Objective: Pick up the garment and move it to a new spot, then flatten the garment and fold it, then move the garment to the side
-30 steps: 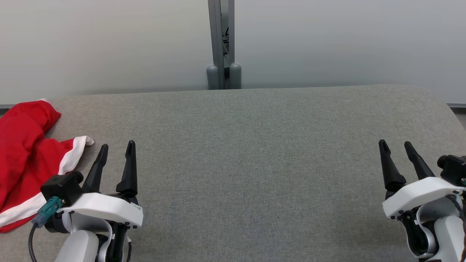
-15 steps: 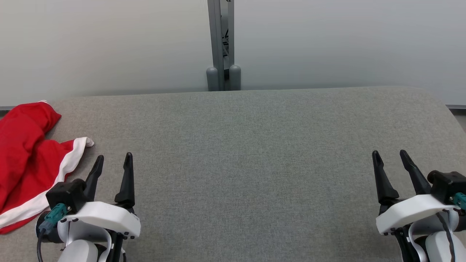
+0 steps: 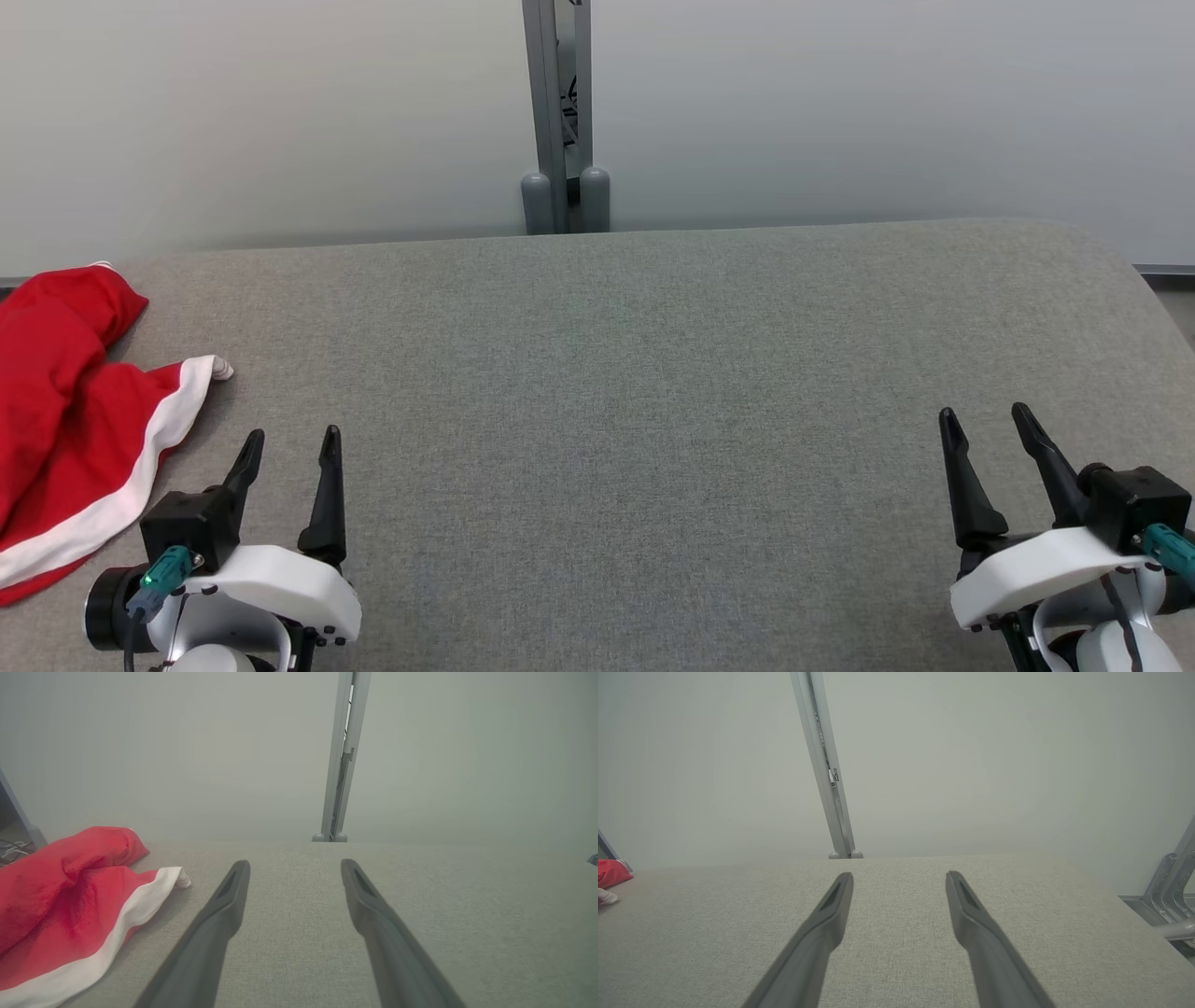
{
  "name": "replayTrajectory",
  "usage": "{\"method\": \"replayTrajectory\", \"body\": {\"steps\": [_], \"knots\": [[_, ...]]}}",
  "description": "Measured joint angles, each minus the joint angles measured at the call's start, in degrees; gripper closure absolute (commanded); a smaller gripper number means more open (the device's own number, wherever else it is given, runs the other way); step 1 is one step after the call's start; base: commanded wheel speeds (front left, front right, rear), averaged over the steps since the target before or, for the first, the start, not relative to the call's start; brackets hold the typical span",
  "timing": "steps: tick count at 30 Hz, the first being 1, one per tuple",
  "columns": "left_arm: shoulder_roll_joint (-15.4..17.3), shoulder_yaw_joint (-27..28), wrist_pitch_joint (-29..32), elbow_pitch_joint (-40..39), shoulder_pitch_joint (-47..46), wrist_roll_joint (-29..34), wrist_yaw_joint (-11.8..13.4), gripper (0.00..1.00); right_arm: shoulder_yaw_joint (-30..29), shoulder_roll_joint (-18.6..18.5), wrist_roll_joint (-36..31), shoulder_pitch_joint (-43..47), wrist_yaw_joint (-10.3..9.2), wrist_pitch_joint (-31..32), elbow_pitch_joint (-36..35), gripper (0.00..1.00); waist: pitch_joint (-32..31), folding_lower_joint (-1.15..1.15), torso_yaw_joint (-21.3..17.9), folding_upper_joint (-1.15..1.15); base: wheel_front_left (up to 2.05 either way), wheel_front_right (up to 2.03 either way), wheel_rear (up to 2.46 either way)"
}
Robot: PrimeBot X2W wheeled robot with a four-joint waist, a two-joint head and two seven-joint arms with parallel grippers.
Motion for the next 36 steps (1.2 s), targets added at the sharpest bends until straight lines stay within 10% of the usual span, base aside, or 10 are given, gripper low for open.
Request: {"method": "replayTrajectory", "body": {"steps": [36], "knots": [[0.3, 0.6, 1.4, -1.5, 1.8, 7.0, 1.7, 0.00, -0.6, 1.4, -3.5, 3.2, 0.09, -1.5, -3.3, 0.00, 0.0, 0.00, 0.2, 0.00, 0.00, 0.00, 0.00]]}}
